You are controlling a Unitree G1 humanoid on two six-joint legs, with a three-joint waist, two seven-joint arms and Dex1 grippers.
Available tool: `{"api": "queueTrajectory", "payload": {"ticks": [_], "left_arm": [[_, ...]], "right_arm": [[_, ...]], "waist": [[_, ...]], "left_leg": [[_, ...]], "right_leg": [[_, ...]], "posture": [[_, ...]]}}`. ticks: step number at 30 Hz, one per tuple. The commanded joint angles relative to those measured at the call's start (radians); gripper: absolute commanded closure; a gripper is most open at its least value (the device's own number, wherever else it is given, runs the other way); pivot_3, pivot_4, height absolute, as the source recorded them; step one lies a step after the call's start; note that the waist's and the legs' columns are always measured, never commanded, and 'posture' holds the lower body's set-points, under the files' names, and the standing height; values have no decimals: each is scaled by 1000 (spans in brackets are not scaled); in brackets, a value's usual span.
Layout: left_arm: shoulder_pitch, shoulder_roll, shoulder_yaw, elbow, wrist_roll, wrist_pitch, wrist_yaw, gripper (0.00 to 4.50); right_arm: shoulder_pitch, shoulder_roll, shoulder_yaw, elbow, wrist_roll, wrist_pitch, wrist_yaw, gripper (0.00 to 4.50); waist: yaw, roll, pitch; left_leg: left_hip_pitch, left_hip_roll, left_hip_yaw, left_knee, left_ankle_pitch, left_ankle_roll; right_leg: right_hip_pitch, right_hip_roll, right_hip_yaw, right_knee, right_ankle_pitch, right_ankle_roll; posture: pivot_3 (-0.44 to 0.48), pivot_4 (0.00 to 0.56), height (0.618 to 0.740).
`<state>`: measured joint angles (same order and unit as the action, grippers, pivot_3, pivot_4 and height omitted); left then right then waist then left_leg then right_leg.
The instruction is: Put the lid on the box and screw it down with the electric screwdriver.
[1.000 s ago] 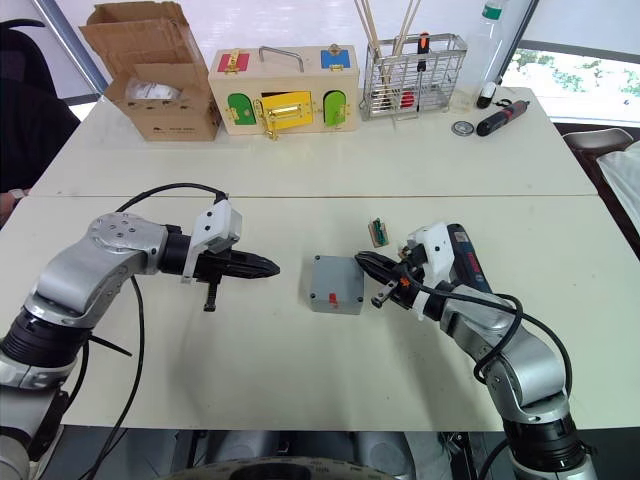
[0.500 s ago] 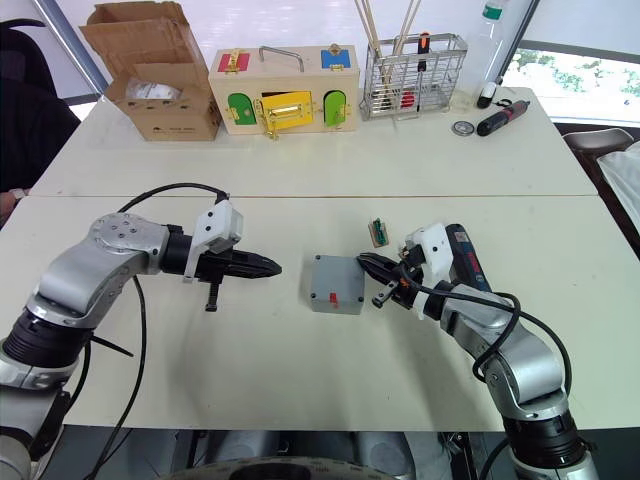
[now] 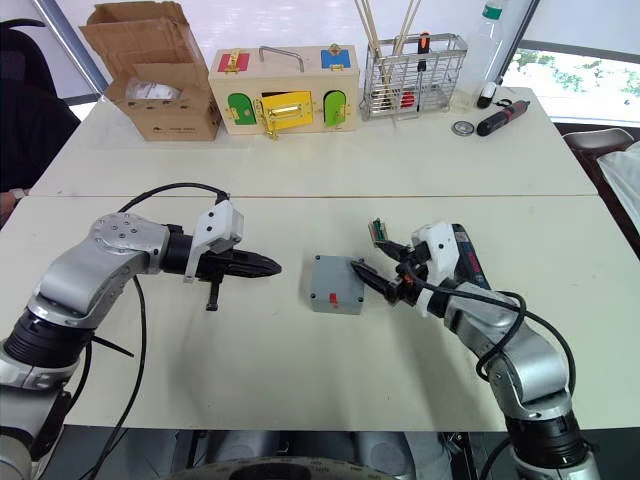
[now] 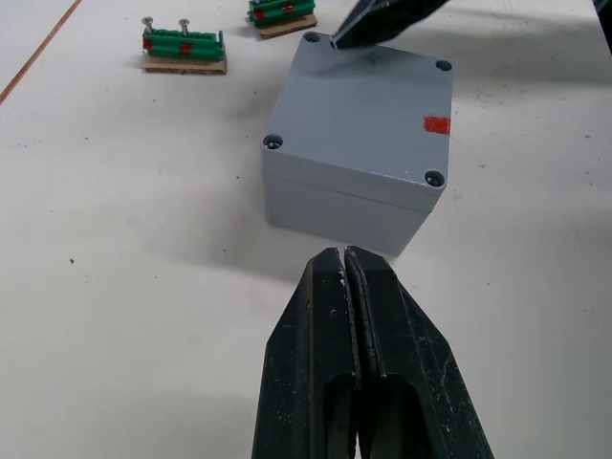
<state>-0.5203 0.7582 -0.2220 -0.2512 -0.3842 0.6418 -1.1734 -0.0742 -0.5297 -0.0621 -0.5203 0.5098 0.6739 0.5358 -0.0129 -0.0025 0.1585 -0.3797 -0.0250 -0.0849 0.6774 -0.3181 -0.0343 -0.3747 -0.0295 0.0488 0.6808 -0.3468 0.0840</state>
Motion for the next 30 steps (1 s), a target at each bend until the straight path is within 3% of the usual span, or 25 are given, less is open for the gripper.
{"api": "queueTrajectory", "payload": {"ticks": [1, 3, 6, 7, 9, 11, 13, 16, 19, 25, 30], "left_arm": [[-32, -19, 36, -13, -51, 22, -3, 4500], [-55, -35, 54, -12, -83, 49, -3, 4500], [-101, -55, 65, -8, -127, 72, -16, 4500], [-116, -57, 56, -7, -130, 65, -30, 4500], [-131, -57, 31, -7, -119, 39, -55, 4500], [-133, -53, 3, -3, -102, 10, -85, 4500], [-130, -51, -31, -2, -74, -28, -111, 4500], [-133, -58, -70, -15, -33, -79, -117, 4500], [-118, -43, -75, -67, -30, -89, -124, 4500], [-88, -23, -71, -129, -6, -84, -86, 4500], [-57, -17, -70, -174, -9, -69, -54, 4500]], "right_arm": [[-25, -13, -122, -78, 106, 40, -15, 1393], [-50, -25, -211, -87, 196, 106, -41, 1393], [-102, -149, -370, -56, 334, 275, -55, 1393], [-119, -228, -415, -30, 360, 352, -48, 859], [-133, -363, -456, 16, 375, 458, -32, 620], [-168, -450, -442, 73, 344, 529, -63, 75], [-235, -540, -400, 160, 322, 638, -84, 32], [-324, -714, -284, 262, 392, 835, 43, 32], [-267, -841, -183, 255, 386, 819, 173, 32], [-202, -881, -89, 265, 381, 868, 241, 32], [-263, -820, -14, 332, 352, 885, 242, 32]], "waist": [[1, 0, 0], [2, 0, 0], [3, 1, 1], [3, 2, 2], [3, 4, 3], [1, 3, 3], [-7, 4, 4], [-2, 7, 7], [3, 7, 7], [2, 6, 8], [2, 6, 8]], "left_leg": [[0, 0, 0, 0, 0, 0], [-1, 0, 0, 0, 0, 0], [-1, 0, 0, 1, 0, 0], [-1, 0, 0, 1, 0, 0], [-2, -1, 0, 1, 0, 0], [-2, 0, 0, 0, -1, 1], [-2, 1, 1, 0, -1, 2], [-3, 1, 3, 0, -1, 2], [-11, 1, 2, 1, -1, 2], [-17, 1, 4, 5, -1, 2], [-17, 1, 4, 6, -1, 2]], "right_leg": [[0, 0, 0, 0, 0, 0], [0, 0, 0, 0, 0, 0], [0, 0, 0, 0, 0, 0], [0, -1, 0, 0, 0, 0], [0, -1, 0, -1, 0, 0], [0, -1, -1, -2, 0, 0], [0, 1, 0, -2, 0, 0], [-3, 0, 1, -2, 0, 0], [-10, 1, 1, 0, 0, 0], [-15, 0, 1, 1, 0, 0], [-15, 0, 1, 2, 0, 0]], "posture": [[0, 150, 740], [0, 150, 740], [0, 150, 740], [0, 150, 740], [0, 150, 740], [0, 150, 740], [0, 150, 740], [0, 150, 740], [0, 150, 740], [0, 150, 740], [0, 150, 740]]}}
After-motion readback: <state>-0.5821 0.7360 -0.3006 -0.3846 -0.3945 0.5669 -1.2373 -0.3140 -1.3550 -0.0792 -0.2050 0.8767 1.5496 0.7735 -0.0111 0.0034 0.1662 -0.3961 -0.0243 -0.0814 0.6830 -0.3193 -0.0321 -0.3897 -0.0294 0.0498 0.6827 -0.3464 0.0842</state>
